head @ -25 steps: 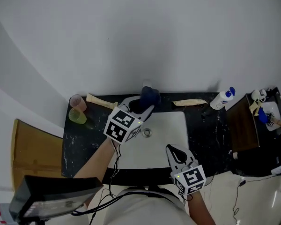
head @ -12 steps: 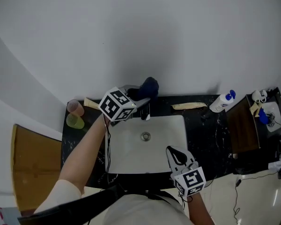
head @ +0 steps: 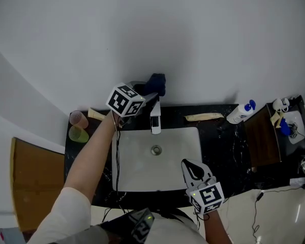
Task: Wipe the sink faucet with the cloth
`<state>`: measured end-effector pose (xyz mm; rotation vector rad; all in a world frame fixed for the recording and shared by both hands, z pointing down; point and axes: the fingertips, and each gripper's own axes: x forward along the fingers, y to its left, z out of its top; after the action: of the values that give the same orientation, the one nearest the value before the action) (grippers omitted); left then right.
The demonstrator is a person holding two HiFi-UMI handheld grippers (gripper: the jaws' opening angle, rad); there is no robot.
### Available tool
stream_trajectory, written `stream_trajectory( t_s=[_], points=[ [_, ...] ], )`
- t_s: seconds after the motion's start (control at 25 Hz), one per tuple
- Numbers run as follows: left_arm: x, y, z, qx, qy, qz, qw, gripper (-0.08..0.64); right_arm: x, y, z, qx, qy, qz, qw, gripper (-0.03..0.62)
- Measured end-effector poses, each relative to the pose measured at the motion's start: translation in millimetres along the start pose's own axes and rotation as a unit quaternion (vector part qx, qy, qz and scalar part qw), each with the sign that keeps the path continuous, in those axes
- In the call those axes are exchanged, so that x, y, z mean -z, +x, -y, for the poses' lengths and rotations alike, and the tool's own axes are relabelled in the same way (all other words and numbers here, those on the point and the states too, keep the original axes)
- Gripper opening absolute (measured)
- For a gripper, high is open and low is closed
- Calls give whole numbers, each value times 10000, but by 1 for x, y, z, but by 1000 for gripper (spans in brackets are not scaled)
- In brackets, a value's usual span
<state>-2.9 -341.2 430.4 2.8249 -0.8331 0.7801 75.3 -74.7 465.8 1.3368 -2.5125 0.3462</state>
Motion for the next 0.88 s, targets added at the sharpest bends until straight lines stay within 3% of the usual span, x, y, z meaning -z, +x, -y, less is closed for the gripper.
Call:
stream_trajectory(
  t_s=[0.12,0.28,0.4,0.52,0.76,0.88],
  points=[
    [1,-5,9,104,-127,102,9998,120,1,0,-2,-24,7,-2,10000,2],
    [12,-27,65,865,181,163,9960,119,2,6,-5,-83,33,4,10000,2],
    [20,-35,83,1103,271,173,9934,120,1,11,-7,-137,39,9,9999,2],
    [16,-27,65,1007,88,217,9946,120,-4,13,-9,-150,-33,39,9999,2],
    [0,3,-2,173,-275,190,9993,121,2,5,-1,-5,62,-31,10000,2],
    [-1,2,0,174,-302,168,9993,120,5,5,-4,-25,86,-44,9999,2]
  ],
)
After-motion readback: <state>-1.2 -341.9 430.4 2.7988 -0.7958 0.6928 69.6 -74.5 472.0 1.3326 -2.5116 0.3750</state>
